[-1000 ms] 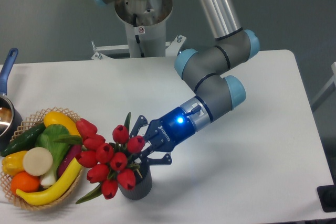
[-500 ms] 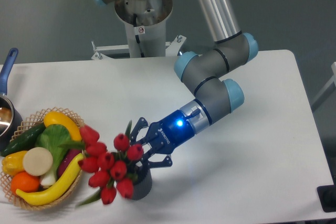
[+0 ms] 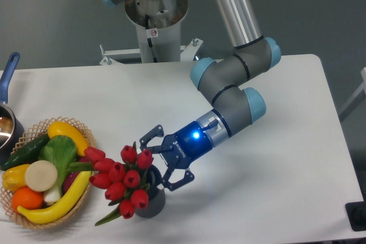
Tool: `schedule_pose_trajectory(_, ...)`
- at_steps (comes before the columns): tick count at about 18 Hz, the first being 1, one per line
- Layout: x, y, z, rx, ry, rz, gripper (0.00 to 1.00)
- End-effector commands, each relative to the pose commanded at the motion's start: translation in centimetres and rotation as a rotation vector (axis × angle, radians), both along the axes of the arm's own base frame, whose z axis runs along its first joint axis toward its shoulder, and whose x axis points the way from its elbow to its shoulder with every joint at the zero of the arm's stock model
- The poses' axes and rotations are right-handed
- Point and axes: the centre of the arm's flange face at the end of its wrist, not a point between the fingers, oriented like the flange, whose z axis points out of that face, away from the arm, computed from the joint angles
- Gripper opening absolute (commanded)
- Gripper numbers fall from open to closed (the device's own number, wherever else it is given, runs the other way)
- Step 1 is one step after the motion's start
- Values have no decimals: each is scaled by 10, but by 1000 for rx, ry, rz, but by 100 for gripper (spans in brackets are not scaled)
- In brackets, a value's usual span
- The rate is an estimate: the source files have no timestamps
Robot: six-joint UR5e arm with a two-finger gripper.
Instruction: Insert the flowers into the vase
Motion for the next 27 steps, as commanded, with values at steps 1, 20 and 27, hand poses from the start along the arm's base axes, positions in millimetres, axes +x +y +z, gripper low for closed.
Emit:
schedule_pose_trajectory(1,-3,-6,5,3,9,11,100)
schedule_pose_trajectory(20,5,-126,122,-525,631,270,100)
schedule_pose_trajectory(27,-19,-147,160,-575,722,359,100)
